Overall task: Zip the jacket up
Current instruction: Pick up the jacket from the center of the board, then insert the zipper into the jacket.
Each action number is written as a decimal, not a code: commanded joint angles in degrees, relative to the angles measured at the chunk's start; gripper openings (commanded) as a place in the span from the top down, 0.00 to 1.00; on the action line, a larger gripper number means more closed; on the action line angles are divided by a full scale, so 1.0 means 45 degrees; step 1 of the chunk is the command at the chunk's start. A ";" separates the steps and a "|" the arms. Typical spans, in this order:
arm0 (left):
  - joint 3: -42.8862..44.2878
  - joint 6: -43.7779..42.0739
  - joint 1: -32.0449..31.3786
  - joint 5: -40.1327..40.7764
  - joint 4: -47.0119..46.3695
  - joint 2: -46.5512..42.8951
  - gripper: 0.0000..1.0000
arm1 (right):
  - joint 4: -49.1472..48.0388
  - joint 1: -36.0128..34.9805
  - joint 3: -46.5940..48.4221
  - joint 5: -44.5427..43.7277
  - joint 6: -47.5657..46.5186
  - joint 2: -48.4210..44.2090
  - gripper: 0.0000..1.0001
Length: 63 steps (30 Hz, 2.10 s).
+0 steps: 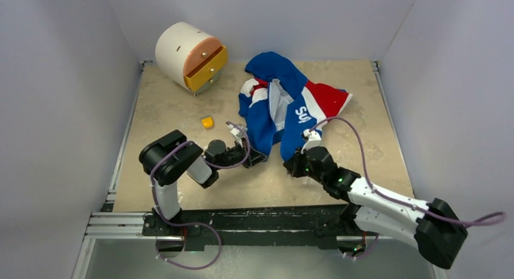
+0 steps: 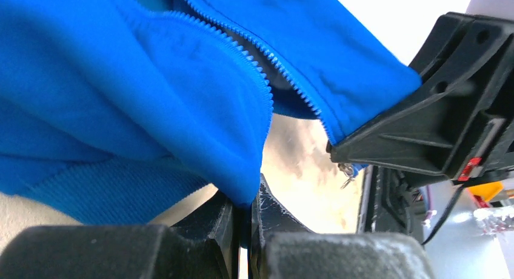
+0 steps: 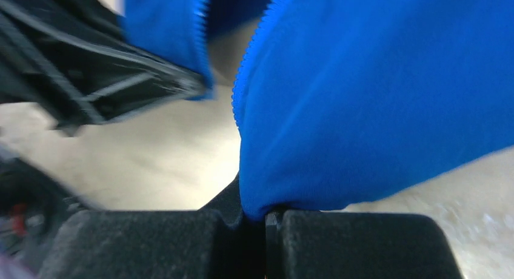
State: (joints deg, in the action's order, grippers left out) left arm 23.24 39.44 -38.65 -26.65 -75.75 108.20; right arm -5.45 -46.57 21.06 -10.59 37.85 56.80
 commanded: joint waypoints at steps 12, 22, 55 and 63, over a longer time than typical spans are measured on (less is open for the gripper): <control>-0.0232 0.1549 0.0210 0.0458 -0.5140 -0.3242 1.00 | -0.6245 0.3275 0.0741 0.7467 -0.0762 -0.2106 1.00; 0.1045 0.0773 0.0200 0.1187 -0.5140 -0.4928 1.00 | -0.7177 0.3823 0.2188 0.8438 -0.0401 -0.1962 1.00; 0.3365 0.2351 -0.0076 -0.0568 -0.5141 -0.6796 1.00 | -1.3930 0.3815 0.3096 0.8954 0.2607 -0.0648 1.00; 0.3613 0.2332 -0.0239 -0.0737 -0.5145 -0.6797 1.00 | -1.4157 0.3825 0.3212 0.8975 0.3055 -0.0375 1.00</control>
State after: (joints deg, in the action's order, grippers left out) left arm 36.56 49.01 -39.20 -28.80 -84.86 79.13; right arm -63.61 -29.50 32.67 28.51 49.98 54.65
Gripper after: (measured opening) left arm 0.060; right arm 0.027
